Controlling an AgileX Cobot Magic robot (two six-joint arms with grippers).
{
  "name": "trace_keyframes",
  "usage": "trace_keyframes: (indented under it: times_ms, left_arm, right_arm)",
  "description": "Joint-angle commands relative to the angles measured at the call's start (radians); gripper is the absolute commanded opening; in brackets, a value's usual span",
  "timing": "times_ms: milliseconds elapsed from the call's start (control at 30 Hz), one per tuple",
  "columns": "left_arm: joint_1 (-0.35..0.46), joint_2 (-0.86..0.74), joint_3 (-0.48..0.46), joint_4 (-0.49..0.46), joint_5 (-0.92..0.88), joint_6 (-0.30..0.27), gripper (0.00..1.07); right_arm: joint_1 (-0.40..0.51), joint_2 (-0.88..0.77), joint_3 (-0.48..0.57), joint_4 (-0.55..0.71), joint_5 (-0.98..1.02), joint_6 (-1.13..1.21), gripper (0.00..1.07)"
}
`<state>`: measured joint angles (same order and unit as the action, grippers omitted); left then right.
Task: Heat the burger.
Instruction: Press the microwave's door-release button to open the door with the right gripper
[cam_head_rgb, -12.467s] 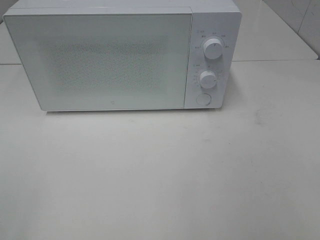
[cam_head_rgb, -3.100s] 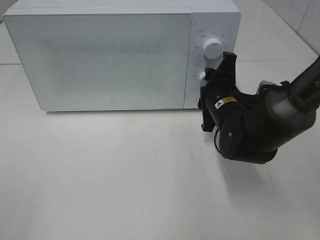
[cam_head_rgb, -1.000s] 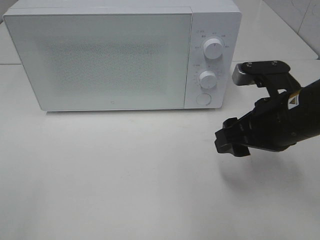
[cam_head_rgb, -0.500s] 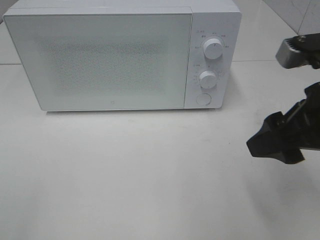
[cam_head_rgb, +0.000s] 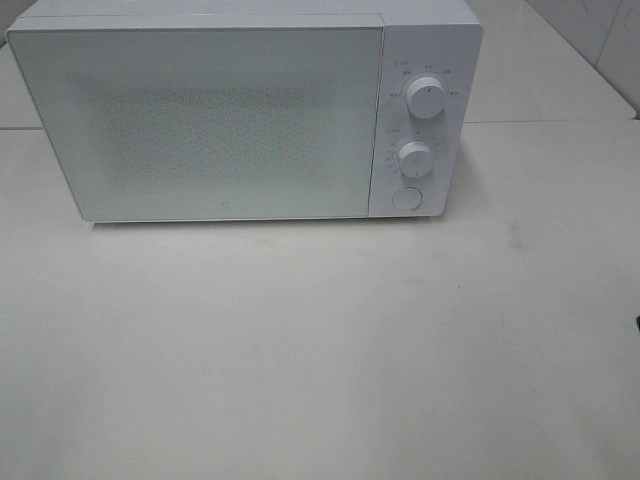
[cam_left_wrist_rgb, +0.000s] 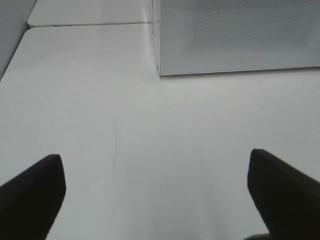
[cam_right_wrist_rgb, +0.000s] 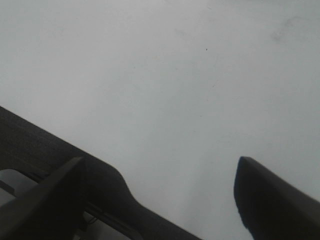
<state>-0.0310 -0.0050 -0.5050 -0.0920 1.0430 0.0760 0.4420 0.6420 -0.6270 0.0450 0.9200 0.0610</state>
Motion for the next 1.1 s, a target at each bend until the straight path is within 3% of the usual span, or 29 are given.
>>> trace_keyframes:
  times_ms: [33,333,700,1100]
  left_arm:
    - [0.003,-0.020,0.003,-0.008,-0.007,-0.006,0.90]
    - [0.003,-0.020,0.003,-0.008,-0.007,-0.006,0.90]
    - [0.003,-0.020,0.003,-0.008,-0.007,-0.006,0.90]
    - [0.003,-0.019,0.003,-0.007,-0.007,-0.006,0.90]
  right_arm:
    - [-0.013,-0.054,-0.007,-0.012,0.049,0.003,0.76]
    - [-0.187,-0.283,0.068,-0.012,0.114,-0.002,0.76]
    - [-0.270,-0.559,0.120,-0.013,0.118,-0.001,0.76]
    - [-0.287,-0.672,0.120,-0.014,0.118,0.001,0.76]
